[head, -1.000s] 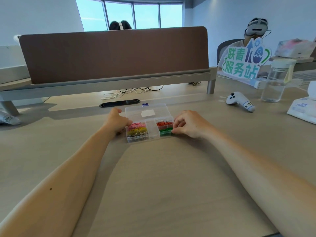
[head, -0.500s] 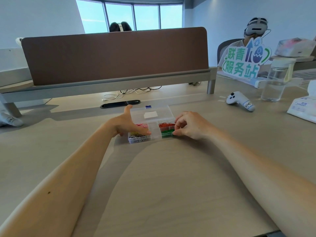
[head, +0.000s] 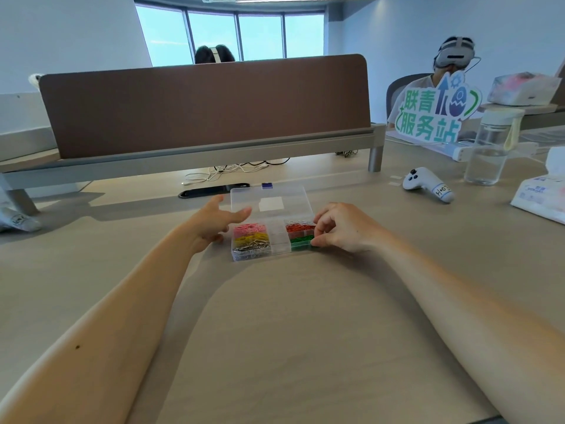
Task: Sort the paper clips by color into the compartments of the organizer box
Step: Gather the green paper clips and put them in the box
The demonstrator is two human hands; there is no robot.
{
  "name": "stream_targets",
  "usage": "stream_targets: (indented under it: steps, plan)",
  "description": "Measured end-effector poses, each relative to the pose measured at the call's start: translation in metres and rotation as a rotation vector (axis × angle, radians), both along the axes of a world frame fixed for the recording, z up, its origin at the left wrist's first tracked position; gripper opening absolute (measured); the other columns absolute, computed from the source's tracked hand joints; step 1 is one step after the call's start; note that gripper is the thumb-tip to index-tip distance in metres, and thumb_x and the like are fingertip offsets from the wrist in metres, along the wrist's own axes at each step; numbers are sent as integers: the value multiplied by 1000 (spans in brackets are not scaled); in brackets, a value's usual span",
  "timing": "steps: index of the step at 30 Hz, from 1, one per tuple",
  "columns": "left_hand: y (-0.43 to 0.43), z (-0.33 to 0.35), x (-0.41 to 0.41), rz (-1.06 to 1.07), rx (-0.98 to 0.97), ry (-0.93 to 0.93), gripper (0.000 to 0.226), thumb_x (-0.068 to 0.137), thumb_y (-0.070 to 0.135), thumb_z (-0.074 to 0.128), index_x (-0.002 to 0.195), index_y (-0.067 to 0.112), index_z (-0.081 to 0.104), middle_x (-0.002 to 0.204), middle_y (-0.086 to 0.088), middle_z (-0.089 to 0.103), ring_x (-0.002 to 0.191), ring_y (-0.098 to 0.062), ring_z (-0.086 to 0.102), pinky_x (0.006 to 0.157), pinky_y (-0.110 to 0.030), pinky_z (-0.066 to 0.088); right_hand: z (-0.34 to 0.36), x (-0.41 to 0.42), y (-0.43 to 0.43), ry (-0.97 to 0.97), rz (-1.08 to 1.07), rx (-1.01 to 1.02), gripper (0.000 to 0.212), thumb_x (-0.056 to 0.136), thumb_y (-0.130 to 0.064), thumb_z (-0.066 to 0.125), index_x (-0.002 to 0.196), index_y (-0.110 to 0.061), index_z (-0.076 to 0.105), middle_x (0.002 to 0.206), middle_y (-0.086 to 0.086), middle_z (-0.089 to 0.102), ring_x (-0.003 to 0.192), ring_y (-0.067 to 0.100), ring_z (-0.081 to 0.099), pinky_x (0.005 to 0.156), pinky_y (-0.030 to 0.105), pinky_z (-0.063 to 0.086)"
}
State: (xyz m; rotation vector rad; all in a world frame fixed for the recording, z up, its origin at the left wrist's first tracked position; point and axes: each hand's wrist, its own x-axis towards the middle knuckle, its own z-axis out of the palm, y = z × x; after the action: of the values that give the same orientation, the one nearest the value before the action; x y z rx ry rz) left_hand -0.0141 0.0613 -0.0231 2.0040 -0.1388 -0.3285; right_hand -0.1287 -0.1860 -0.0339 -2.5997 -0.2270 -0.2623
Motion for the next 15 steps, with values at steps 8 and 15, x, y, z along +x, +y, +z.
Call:
stream_targets:
  steps: [8,15]
  plan:
    - [8,1,-5,12,-219,-43,37,95,45,47,123,23,57,109,-5,52,75,-17,37,67,-30,37,0,0,-1,7,3,-10,10,79,-26,78,72,-20,74,106,-6,57,99,8,52,79,22,35]
    - [4,6,-8,-55,-159,-110,67,94,62,24,90,13,69,109,1,60,96,-17,45,90,-37,33,0,-1,-3,-11,-32,32,11,74,-29,82,73,-19,77,102,-6,61,90,5,52,68,16,37]
